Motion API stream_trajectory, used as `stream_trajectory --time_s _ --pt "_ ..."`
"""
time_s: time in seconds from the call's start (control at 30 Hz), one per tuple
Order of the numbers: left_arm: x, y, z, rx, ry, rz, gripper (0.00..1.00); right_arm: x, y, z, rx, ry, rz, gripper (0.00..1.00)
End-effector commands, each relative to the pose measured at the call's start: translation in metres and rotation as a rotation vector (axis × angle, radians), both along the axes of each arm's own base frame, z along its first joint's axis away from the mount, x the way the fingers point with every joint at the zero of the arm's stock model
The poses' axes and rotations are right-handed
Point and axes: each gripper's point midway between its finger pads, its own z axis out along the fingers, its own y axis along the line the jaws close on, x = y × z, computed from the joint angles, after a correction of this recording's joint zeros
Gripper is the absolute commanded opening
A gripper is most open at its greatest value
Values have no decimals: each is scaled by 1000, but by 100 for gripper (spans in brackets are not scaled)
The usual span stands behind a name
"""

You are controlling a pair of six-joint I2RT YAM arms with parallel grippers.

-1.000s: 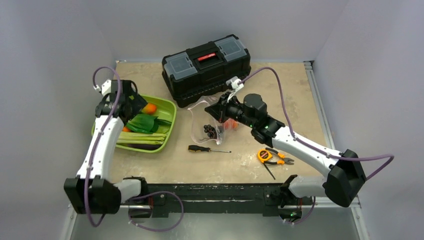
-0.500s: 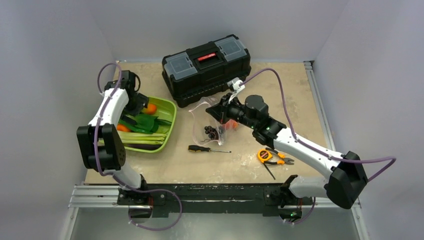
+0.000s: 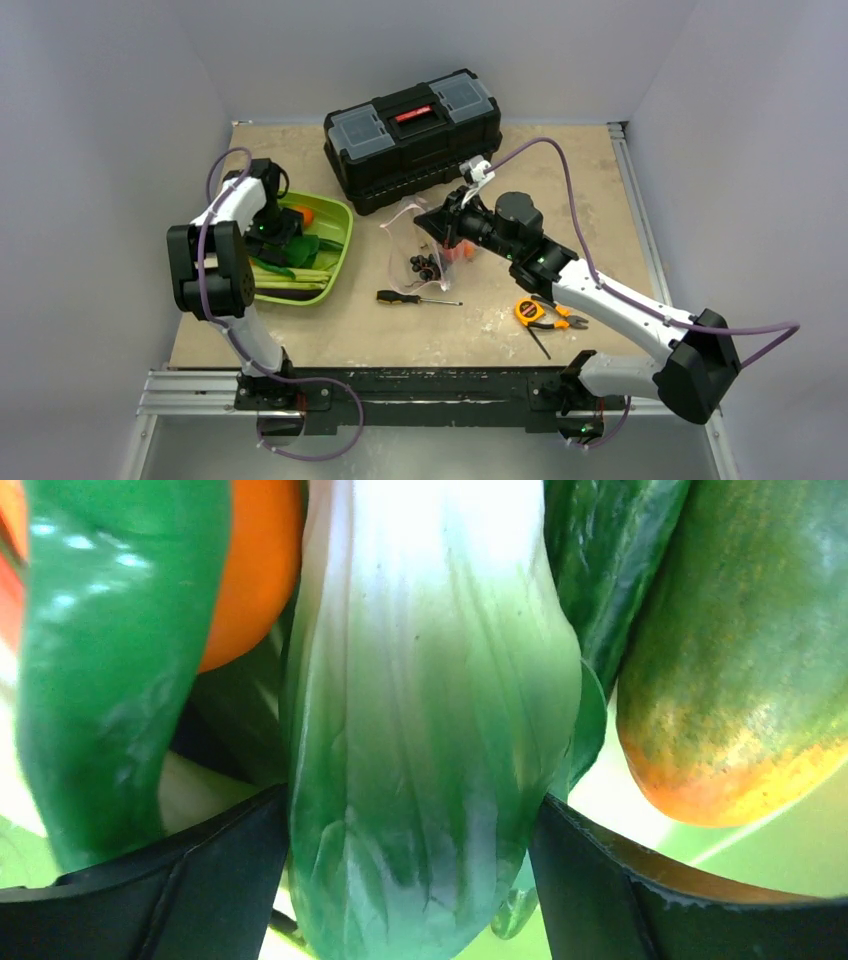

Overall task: Place the food in the zip-top bag and seal the zipper
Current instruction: Pick up the fake vegetable from the bin.

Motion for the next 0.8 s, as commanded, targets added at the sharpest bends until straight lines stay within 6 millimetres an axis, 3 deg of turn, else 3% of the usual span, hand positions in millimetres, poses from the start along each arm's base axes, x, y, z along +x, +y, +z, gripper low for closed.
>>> stream_trajectory --time_s 0.0,0.07,0.17,0.27,0.33,0.57,0.77 --pt "-1 -1 -5 -17 0 34 79 1 -3 20 33 -69 -18 0" --pt "1 2 -1 7 -27 26 67 2 -3 19 31 -67 -19 0" --pt "6 7 11 33 -88 -6 41 3 -2 18 30 -63 -19 0" --pt "9 8 32 48 -159 -38 18 5 0 16 28 -58 -19 0" --pt "10 7 45 53 -202 -66 8 6 1 15 26 -55 -18 0" --pt "8 -11 86 -14 -353 -152 0 8 4 12 21 -44 -16 0" --pt "-4 -30 116 -89 -450 -218 0 10 6 11 18 -36 -14 0"
